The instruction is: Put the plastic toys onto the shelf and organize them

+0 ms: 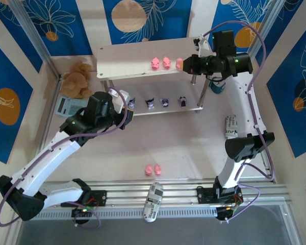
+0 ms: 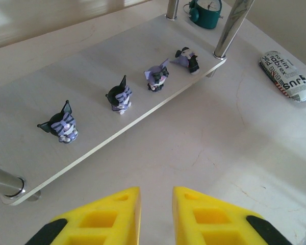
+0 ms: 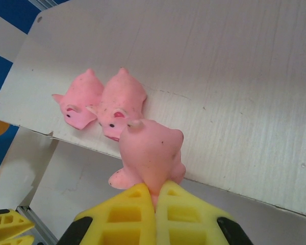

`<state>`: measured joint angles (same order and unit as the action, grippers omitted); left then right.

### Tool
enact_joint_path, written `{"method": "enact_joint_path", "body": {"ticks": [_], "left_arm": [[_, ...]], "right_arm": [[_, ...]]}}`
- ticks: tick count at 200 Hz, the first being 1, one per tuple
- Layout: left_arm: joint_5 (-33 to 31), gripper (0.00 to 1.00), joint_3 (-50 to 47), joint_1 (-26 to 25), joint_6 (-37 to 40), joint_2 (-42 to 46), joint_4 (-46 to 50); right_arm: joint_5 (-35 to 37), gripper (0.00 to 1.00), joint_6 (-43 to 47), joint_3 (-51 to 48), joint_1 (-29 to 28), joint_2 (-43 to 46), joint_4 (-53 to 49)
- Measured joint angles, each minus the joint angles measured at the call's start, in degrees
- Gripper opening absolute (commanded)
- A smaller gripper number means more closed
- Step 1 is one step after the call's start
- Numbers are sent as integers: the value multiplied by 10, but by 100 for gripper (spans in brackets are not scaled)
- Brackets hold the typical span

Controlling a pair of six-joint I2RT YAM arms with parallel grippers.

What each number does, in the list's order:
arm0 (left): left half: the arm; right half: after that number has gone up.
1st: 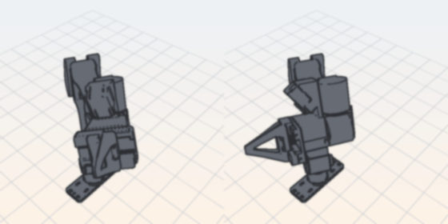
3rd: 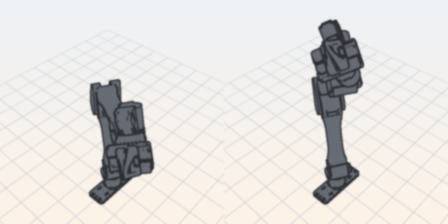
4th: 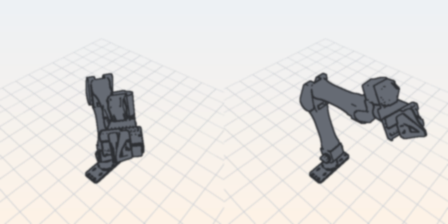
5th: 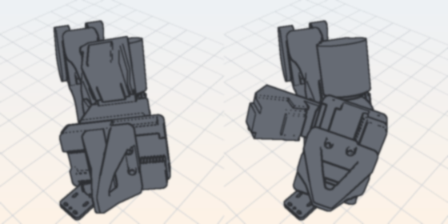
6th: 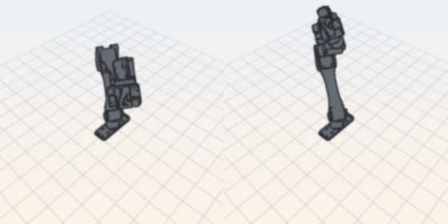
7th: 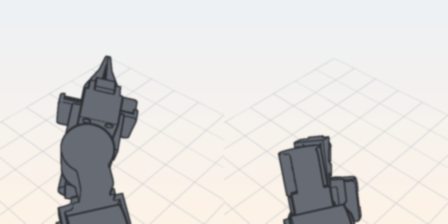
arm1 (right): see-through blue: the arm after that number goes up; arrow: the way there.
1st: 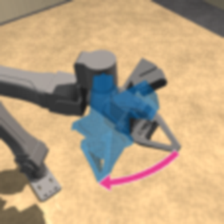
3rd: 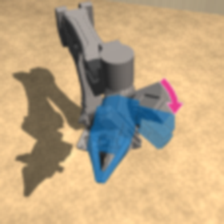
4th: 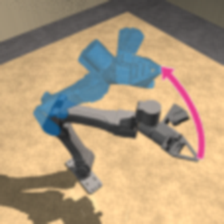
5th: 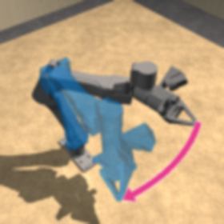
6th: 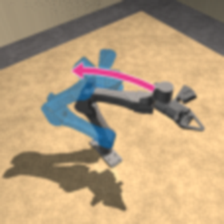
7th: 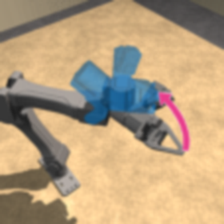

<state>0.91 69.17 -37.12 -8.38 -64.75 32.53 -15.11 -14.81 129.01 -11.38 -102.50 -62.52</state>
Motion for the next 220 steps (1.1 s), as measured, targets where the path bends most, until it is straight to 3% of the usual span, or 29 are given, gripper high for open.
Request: {"method": "enact_joint_path", "body": {"ticks": [220], "left_arm": [[21, 25, -7, 22, 0, -7, -8]], "right_arm": [[-32, 0, -9, 49, 18, -49, 5]]}}
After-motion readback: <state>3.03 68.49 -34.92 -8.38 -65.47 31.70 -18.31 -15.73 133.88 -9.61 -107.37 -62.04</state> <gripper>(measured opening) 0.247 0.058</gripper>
